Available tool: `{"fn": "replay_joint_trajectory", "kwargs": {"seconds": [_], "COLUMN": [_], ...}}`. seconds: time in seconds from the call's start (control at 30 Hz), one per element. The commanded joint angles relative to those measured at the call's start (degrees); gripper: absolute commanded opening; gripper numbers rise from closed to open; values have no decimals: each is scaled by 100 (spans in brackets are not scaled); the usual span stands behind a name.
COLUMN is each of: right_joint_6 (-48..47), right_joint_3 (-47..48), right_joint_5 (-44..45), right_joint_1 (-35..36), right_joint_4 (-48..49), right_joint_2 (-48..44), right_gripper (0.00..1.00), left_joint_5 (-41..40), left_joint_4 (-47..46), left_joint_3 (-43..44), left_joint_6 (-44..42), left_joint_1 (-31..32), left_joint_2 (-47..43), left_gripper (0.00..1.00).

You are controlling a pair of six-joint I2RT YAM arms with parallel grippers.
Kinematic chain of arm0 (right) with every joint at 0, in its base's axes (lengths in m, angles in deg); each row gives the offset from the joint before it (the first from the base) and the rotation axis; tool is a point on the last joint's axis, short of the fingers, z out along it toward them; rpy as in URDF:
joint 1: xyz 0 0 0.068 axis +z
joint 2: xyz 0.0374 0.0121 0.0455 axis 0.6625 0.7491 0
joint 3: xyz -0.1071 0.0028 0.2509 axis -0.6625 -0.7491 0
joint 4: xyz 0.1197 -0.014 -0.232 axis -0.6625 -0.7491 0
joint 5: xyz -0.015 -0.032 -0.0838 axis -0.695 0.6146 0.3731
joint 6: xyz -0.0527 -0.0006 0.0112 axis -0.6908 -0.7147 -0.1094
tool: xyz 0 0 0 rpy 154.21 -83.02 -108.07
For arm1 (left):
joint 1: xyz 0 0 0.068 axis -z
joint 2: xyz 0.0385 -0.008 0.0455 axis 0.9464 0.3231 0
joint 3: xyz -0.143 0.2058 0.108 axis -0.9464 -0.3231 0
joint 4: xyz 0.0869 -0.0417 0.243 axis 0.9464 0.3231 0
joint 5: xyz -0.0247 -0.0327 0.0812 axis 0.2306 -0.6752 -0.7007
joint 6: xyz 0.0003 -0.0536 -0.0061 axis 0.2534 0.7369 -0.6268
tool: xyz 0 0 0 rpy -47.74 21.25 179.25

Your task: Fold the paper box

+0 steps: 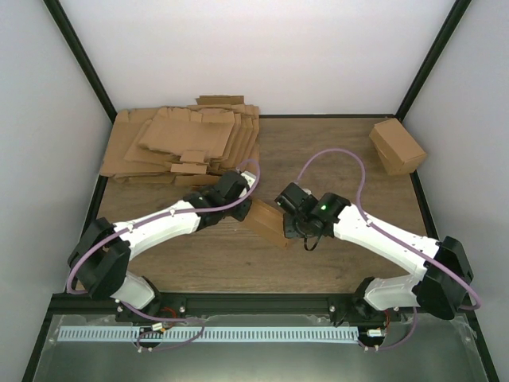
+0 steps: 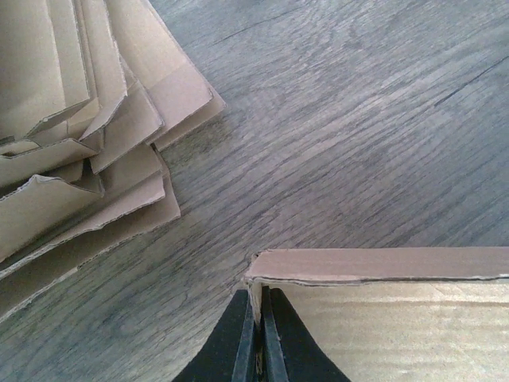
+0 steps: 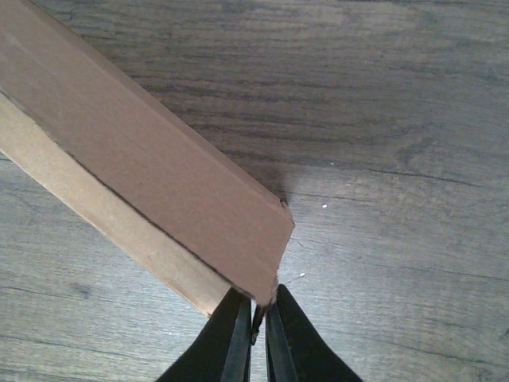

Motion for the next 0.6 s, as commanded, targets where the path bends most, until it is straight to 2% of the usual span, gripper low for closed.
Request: {"fn": "replay_joint_trajectory", "kwargs": {"seconds": [0.0,0.17,0.57], "right_joint_6": [320,701,1872], "right_joint_3": [-40,5,226], "right_joint_5": [-108,-208,-203], "right_joint_1": [-38,-87,-170], "right_joint_4": [257,227,121], "right_joint_2": [-128,-109,-145], "right_gripper": [5,1,1], "left_joint_5": [84,64,89], "left_joint_4": [274,295,332], "left_joint_3": [-97,-119,-116], "left_joint_6": [65,143,291], "left_joint_1": [117,166,334], "left_joint_2": [-8,5,-80], "left_gripper": [4,4,4]}}
